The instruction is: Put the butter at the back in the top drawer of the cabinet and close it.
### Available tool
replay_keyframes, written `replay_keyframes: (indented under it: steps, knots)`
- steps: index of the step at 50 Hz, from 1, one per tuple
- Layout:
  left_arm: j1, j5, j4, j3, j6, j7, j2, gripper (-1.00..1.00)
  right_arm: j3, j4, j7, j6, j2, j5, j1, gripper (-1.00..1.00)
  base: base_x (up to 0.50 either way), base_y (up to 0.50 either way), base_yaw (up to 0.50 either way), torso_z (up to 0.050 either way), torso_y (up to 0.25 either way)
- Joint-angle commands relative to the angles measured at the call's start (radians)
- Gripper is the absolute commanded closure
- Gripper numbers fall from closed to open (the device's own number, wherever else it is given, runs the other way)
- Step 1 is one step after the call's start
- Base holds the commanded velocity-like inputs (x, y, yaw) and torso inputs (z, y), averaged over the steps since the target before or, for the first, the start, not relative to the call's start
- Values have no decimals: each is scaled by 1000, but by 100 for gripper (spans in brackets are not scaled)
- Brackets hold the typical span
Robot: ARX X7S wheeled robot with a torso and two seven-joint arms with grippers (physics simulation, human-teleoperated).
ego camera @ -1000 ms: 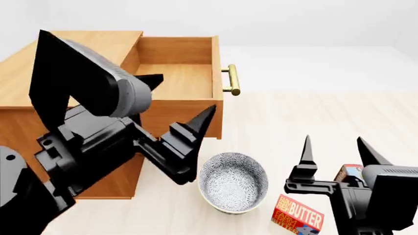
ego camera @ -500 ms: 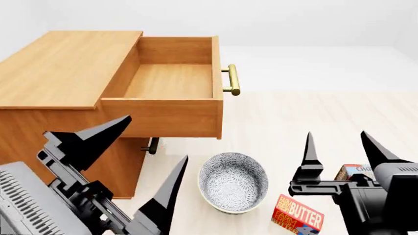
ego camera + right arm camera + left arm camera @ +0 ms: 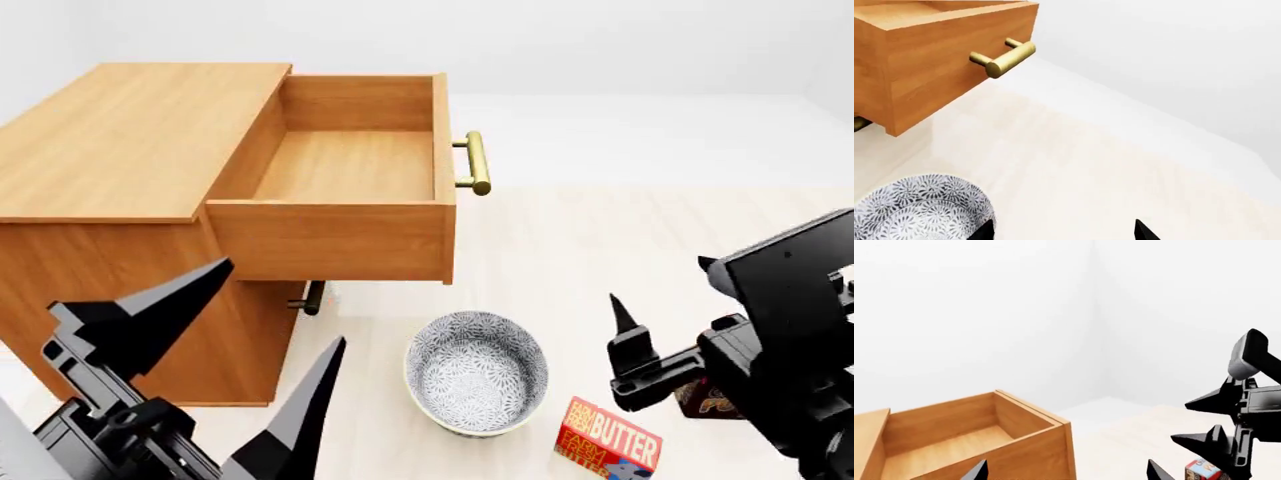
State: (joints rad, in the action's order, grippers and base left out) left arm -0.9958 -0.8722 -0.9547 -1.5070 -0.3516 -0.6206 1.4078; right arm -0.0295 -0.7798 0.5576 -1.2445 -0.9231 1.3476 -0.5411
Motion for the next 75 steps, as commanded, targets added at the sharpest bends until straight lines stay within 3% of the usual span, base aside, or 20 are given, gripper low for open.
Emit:
replay_keyframes:
  steps: [1, 16, 24, 29, 42, 75]
  knots:
    - [22, 9, 32, -19, -57, 31, 7, -100, 214, 189, -204, -282, -106, 207, -367, -100, 0, 0, 0, 0, 0]
    - [18, -11, 48, -14, -53, 39, -2, -100, 917, 263, -937, -307, -169, -268, -916, -100, 0, 0, 0, 0, 0]
    - [16, -28, 59, -11, -62, 49, 5, -100, 1268, 350, -1162, -272, -115, -498, -1092, -100, 0, 0, 0, 0, 0]
    - [17, -34, 65, -11, -63, 53, 3, -100, 1393, 391, -1253, -217, -88, -580, -1141, -100, 0, 0, 0, 0, 0]
    - [25, -33, 76, -13, -73, 63, 7, -100, 1567, 418, -1347, -141, -52, -681, -1175, -100, 0, 0, 0, 0, 0]
    - [32, -29, 86, -16, -51, 73, -13, -100, 1657, 511, -1362, 1, -13, -734, -1068, -100, 0, 0, 0, 0, 0]
